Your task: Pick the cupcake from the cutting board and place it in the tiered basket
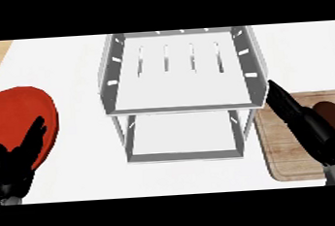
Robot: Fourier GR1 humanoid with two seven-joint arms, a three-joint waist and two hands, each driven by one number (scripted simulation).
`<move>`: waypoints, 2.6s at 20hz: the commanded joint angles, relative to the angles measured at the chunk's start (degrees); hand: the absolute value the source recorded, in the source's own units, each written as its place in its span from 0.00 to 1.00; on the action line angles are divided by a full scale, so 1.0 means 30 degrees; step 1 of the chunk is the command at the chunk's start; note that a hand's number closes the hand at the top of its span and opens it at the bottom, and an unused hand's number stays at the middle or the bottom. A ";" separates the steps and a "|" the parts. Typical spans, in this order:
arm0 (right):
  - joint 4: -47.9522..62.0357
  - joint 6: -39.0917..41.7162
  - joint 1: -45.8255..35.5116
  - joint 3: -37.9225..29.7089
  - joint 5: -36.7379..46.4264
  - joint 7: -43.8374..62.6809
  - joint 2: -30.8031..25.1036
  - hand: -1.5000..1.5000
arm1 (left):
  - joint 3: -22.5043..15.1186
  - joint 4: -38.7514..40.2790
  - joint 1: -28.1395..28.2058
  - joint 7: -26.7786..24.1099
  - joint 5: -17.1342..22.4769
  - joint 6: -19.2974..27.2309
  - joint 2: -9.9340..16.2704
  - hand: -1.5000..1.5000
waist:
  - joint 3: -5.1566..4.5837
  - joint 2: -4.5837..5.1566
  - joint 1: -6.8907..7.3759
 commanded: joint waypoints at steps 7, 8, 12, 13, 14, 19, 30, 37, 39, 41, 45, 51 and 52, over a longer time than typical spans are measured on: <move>0.2471 -0.9533 0.2033 -0.8497 0.2844 -0.3231 -0.0384 1.00 | -0.0623 -0.1616 -0.0921 -0.0308 0.0735 -0.0465 -0.1535 0.50 | -0.0371 -0.0972 -0.4422; 0.2307 -1.1059 0.1925 -0.9691 0.1894 -0.3785 0.1079 0.00 | -0.0644 -0.1619 -0.0947 -0.0272 0.0942 -0.0410 -0.1853 0.50 | -0.0256 -0.1075 -0.4535; 0.1912 -1.4414 0.3460 -1.0553 0.3231 -0.8756 0.4545 0.00 | -0.1621 -0.2192 -0.2196 -0.0133 0.1043 -0.1089 -0.2640 0.50 | -0.0230 -0.0759 -0.2219; 0.2226 -1.4560 0.4038 -1.0291 0.3988 -1.0064 0.4914 0.00 | -0.1609 -0.1988 -0.2637 0.0058 0.1390 -0.1975 -0.2355 0.50 | -0.0250 -0.0681 -0.1628; 0.0838 -1.4989 0.4786 -0.9719 0.4624 -0.9916 0.4996 0.00 | -0.1956 -0.1291 -0.3877 0.0675 0.0950 -0.1409 -0.2938 0.50 | -0.0292 -0.0687 -0.1539; -0.1233 -1.8206 0.8554 -0.6619 0.9237 -0.6240 0.4737 0.00 | -0.1870 -0.0717 -0.4192 0.0230 0.0930 -0.2290 -0.3029 0.50 | -0.0398 -0.0658 -0.0835; -0.2305 -1.9418 1.2627 -0.6091 1.5810 0.4712 0.3023 0.00 | -0.2502 -0.0193 -0.5555 0.0687 0.0251 -0.1992 -0.3772 0.50 | -0.0614 -0.0019 0.0093; -0.3914 -1.6775 1.0742 -0.5802 1.9483 1.1580 0.2967 0.00 | -0.2899 -0.0027 -0.5903 0.0571 0.0258 -0.2832 -0.3871 0.50 | -0.0579 -0.0001 0.1066; -0.4237 -1.5508 0.9878 -0.6147 2.0501 1.3950 0.2742 0.00 | -0.3067 -0.0019 -0.5844 0.0298 -0.0108 -0.2359 -0.4268 0.50 | -0.0560 -0.0079 0.1156; -0.3587 -1.4408 0.9163 -0.6046 2.2300 1.5836 0.2754 0.00 | -0.2697 0.0413 -0.6619 0.0742 0.0161 -0.2495 -0.4238 0.50 | -0.0543 -0.0001 0.1109; -0.3506 -1.1212 0.7271 -0.5872 2.5164 2.0271 0.3025 0.00 | -0.2858 0.0166 -0.6229 0.0719 0.0115 -0.2611 -0.4243 0.50 | -0.0500 -0.0213 0.1289; -0.4068 -0.6572 0.3139 -0.3174 3.0356 2.5775 0.5712 0.00 | -0.2163 0.0547 -0.6115 0.0843 0.0502 -0.2918 -0.4123 0.50 | -0.0373 -0.0573 0.0561; -0.3541 -0.5083 0.1429 -0.3912 2.9604 2.6091 0.5386 0.00 | -0.2334 0.1321 -0.6082 -0.0036 -0.0063 -0.2703 -0.4529 0.50 | -0.0362 -0.0539 0.0431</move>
